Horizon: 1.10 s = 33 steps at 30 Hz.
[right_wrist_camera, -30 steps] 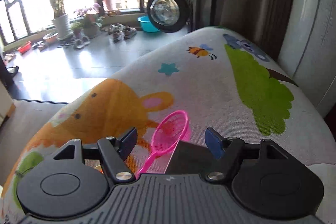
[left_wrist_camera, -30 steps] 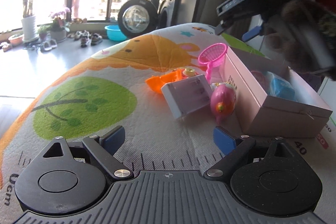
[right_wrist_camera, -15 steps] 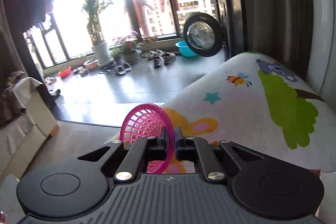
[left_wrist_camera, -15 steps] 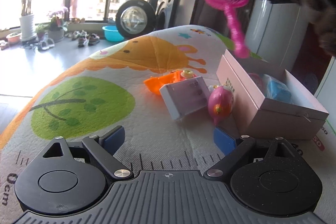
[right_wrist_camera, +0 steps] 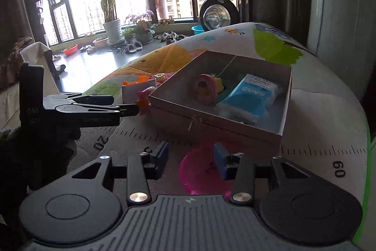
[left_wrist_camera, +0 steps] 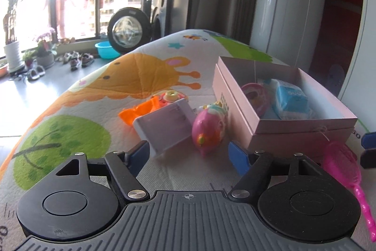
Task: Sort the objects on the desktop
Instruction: 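Grasp the pink toy net with the right tool and lift it, then place the pink net beside the box with the right tool while the left tool grasps the pig toy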
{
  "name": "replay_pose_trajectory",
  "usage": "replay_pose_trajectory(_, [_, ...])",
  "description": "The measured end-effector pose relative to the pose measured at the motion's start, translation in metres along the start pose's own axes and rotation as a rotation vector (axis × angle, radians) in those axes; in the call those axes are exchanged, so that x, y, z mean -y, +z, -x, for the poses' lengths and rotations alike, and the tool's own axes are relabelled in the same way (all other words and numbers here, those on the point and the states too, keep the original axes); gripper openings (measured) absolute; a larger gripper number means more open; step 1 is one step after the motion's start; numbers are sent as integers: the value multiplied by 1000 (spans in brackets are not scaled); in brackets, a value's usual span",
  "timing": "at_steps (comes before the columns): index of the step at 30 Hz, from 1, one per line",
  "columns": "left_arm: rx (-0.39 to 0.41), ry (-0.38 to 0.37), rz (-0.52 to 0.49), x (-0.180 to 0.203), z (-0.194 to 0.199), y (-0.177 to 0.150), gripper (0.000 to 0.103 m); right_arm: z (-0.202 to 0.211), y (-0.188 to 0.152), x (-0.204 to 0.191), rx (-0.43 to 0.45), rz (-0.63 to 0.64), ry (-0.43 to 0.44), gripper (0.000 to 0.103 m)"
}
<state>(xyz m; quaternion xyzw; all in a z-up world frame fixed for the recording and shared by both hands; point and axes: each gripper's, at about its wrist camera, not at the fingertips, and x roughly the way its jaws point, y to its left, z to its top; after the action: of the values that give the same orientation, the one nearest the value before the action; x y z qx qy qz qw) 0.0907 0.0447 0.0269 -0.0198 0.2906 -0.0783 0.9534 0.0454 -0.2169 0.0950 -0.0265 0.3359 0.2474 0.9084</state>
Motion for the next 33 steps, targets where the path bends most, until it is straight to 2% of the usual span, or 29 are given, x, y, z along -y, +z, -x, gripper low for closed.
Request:
replay_pose_trajectory(3, [-43,-4,8,5,-21,9,62,5,-19,13,26,-58,-5,59])
replay_pose_trajectory(6, [-55,-19,17,7,-33,14,58,7,-35,23,44,-96,-45,67])
replay_pose_trajectory(7, [-56,-27,17,7,-35,15,54,7,-40,25,48,-104,-60,68])
replay_pose_trajectory(8, [-58,-38,18,8,-36,15,42,7,-44,28,50,-111,-69,71])
replay_pose_trajectory(9, [-59,-47,23,7,-35,15,40,6,-48,31,53,-120,-81,72])
replay_pose_trajectory(13, [-61,-1,0,9,-17,7,39,7,-60,40,73,-140,-121,78])
replay_pose_trajectory(16, [-74,12,-5,7,9,-7,39,8,-64,42,97,-140,-149,89])
replay_pose_trajectory(18, [-90,-19,-1,6,30,-18,39,5,-64,43,100,-152,-154,95])
replay_pose_trajectory(21, [-132,-128,-8,13,56,-34,39,2,-65,43,90,-174,-137,98])
replay_pose_trajectory(23, [-157,-205,-33,22,69,-45,41,1,-66,42,84,-180,-128,99])
replay_pose_trajectory(25, [-173,-227,-56,30,75,-52,43,0,-67,39,81,-188,-124,99])
replay_pose_trajectory(26, [-178,-225,-69,34,75,-57,51,0,-68,39,80,-193,-122,100])
replay_pose_trajectory(27, [-183,-218,-81,36,74,-59,64,0,-68,38,80,-199,-120,102])
replay_pose_trajectory(29, [-186,-177,-115,39,71,-64,73,1,-70,37,79,-203,-117,103])
replay_pose_trajectory(31, [-175,-153,-149,42,71,-65,76,1,-71,35,68,-198,-113,103])
replay_pose_trajectory(33, [-161,-112,-159,43,71,-65,88,0,-73,33,48,-194,-106,103])
